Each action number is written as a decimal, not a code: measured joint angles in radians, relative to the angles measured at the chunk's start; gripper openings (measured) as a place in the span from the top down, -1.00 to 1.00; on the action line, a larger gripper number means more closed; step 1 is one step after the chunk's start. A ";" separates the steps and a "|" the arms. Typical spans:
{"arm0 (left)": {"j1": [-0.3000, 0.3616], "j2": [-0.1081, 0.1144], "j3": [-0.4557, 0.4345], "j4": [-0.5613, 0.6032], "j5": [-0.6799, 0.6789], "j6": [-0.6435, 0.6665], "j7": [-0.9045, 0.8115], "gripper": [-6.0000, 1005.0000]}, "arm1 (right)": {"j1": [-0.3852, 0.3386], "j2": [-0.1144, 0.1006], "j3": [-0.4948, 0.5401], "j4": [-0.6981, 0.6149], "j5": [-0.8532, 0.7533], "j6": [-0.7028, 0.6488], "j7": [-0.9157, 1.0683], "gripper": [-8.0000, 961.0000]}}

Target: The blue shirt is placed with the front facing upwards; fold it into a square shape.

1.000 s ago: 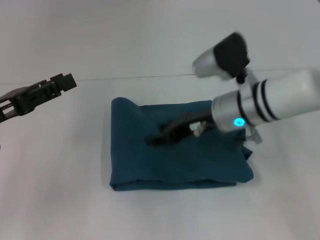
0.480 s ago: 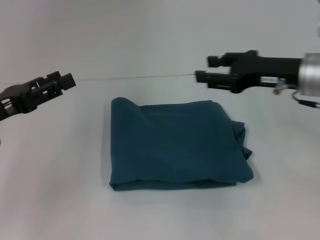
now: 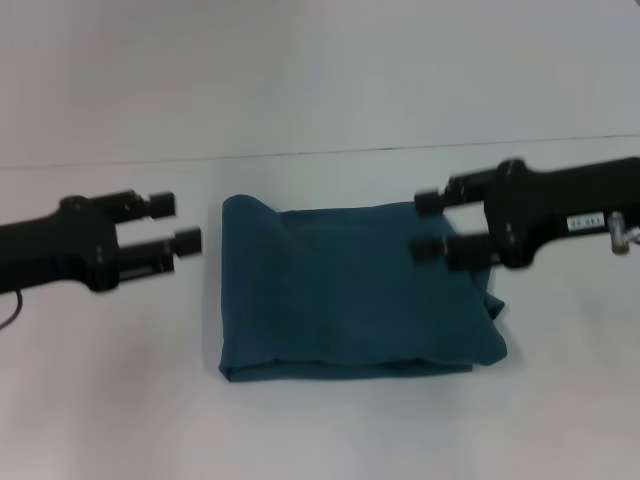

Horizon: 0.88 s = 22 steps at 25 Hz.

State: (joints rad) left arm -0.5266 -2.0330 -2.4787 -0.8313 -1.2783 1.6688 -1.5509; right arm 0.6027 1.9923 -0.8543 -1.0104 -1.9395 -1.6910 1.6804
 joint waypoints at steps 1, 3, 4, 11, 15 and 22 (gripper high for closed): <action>-0.004 0.004 0.013 -0.009 0.007 0.035 0.003 -0.36 | 0.006 0.000 0.000 -0.007 -0.018 -0.036 0.005 -0.26; -0.009 0.005 0.025 -0.032 0.026 0.091 0.007 -0.36 | 0.015 0.003 0.000 -0.025 -0.043 -0.101 0.011 -0.26; -0.010 0.004 0.025 -0.045 0.037 0.111 0.006 -0.36 | 0.016 0.008 0.001 -0.041 -0.053 -0.131 0.015 -0.26; -0.008 0.002 0.028 -0.110 0.096 0.200 -0.032 -0.36 | -0.040 0.044 0.018 -0.162 -0.064 -0.234 0.014 -0.25; -0.010 0.001 0.028 -0.118 0.101 0.208 -0.046 -0.36 | -0.080 0.055 0.058 -0.170 -0.040 -0.239 -0.019 -0.26; -0.032 0.005 0.027 -0.122 0.103 0.217 -0.064 -0.36 | -0.138 0.081 0.138 -0.167 0.012 -0.247 -0.135 -0.55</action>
State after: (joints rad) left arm -0.5587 -2.0285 -2.4513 -0.9537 -1.1757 1.8858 -1.6146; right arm 0.4645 2.0729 -0.7166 -1.1774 -1.9275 -1.9380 1.5452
